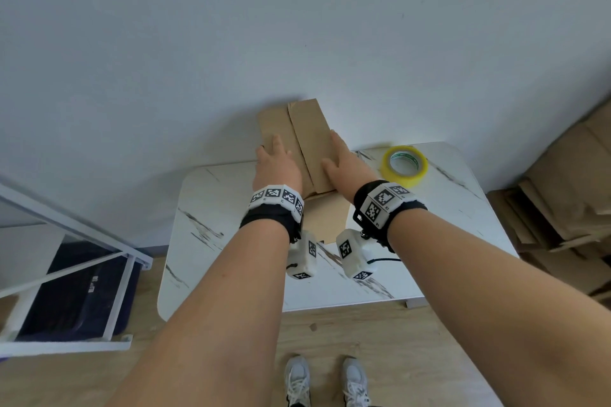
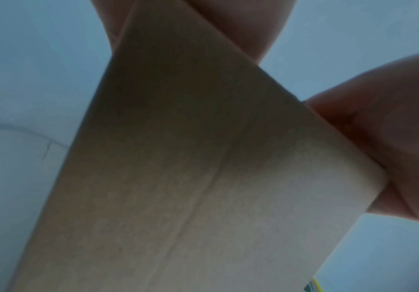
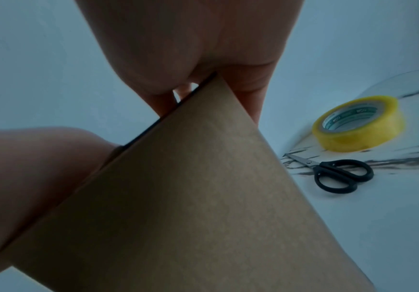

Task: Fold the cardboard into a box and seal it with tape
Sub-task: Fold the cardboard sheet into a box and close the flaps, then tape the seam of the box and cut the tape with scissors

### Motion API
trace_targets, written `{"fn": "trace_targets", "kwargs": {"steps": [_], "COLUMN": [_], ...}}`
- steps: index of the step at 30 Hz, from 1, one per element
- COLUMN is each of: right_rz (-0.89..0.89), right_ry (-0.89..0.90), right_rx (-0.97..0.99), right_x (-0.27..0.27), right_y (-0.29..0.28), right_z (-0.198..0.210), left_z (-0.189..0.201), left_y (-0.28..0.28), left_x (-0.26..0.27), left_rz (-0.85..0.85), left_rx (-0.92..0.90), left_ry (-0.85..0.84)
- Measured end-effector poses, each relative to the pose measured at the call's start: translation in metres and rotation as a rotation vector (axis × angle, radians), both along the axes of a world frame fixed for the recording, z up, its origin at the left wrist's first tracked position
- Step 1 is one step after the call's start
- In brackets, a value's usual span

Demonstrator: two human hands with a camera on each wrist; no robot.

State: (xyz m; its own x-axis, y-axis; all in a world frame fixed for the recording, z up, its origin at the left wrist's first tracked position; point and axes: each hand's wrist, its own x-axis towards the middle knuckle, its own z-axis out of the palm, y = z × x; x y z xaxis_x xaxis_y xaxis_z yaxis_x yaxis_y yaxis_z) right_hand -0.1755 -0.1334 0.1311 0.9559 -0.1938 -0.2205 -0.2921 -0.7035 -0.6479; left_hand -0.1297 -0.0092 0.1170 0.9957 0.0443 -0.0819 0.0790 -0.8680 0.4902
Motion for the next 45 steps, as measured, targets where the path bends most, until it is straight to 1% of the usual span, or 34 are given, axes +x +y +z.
{"fn": "trace_targets", "kwargs": {"steps": [5,12,16,19,20,23,27,31,37,45], "right_rz": [-0.005,0.005,-0.046,-0.084,-0.098,-0.15,-0.217,-0.258,-0.226,-0.123], "right_ry": [-0.018,-0.067,-0.078,-0.082,-0.087,-0.101,-0.06,0.013,0.119,0.246], "right_rx": [0.003,0.037,0.026,0.009,0.012,0.008,-0.012,-0.033,-0.103,-0.175], "right_x": [-0.006,-0.009,-0.011,-0.015,-0.017,-0.023,-0.033,-0.04,-0.031,-0.001], "right_y": [-0.004,-0.022,-0.043,-0.063,-0.071,-0.095,-0.129,-0.16,-0.187,-0.2], "right_z": [0.009,0.02,0.027,0.03,0.031,0.03,0.014,-0.01,-0.047,-0.104], "left_z": [0.011,0.045,0.064,0.075,0.077,0.074,0.065,0.044,-0.003,-0.065], "left_y": [0.001,-0.01,-0.028,-0.047,-0.055,-0.082,-0.115,-0.146,-0.172,-0.179], "left_x": [-0.006,-0.009,-0.013,-0.021,-0.023,-0.029,-0.037,-0.042,-0.04,-0.027], "left_rz": [-0.014,0.002,-0.082,-0.146,-0.168,-0.245,-0.347,-0.428,-0.487,-0.476], "left_rx": [0.052,-0.024,-0.014,0.075,0.089,0.029,0.032,0.041,0.113,0.143], "left_ry": [-0.128,-0.208,-0.256,-0.315,-0.315,-0.264,-0.228,-0.157,-0.031,0.12]}}
